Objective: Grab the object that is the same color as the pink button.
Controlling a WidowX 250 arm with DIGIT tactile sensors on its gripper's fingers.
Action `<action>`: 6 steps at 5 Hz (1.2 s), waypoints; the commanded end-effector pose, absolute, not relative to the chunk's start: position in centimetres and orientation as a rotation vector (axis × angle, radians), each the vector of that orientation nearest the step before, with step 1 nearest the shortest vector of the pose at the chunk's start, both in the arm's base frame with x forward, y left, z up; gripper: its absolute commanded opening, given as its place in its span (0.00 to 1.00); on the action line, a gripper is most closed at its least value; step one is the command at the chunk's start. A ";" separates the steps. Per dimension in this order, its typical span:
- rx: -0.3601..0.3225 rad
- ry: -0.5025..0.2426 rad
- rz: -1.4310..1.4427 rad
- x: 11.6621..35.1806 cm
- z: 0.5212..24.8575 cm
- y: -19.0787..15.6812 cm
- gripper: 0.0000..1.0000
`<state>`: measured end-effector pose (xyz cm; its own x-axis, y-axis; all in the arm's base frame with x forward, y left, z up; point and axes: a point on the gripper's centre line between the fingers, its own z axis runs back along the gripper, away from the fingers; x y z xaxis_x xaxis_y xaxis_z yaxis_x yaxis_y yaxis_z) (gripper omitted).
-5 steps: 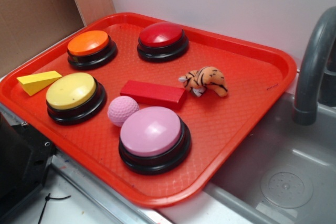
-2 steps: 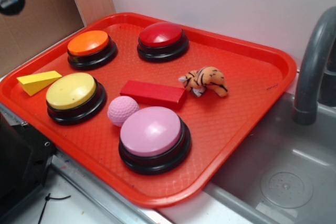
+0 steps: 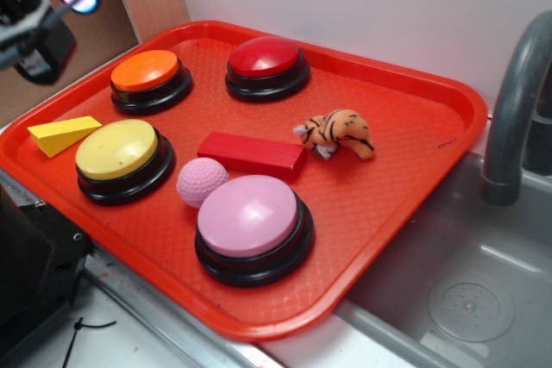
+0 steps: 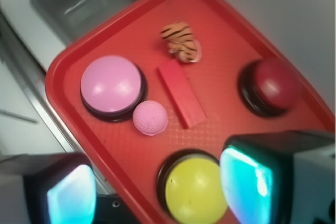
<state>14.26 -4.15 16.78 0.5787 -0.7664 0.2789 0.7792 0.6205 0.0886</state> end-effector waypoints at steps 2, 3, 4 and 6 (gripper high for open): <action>-0.084 -0.323 -1.266 16.9 9.2 -4.9 1.00; -0.088 -0.299 -1.318 17.0 7.4 -5.1 1.00; -0.104 -0.258 -1.356 17.3 5.5 -5.8 1.00; -0.109 -0.210 -1.420 17.3 3.6 -8.0 1.00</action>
<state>17.24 -7.52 3.26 0.1499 -0.9683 0.1997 0.9867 0.1593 0.0317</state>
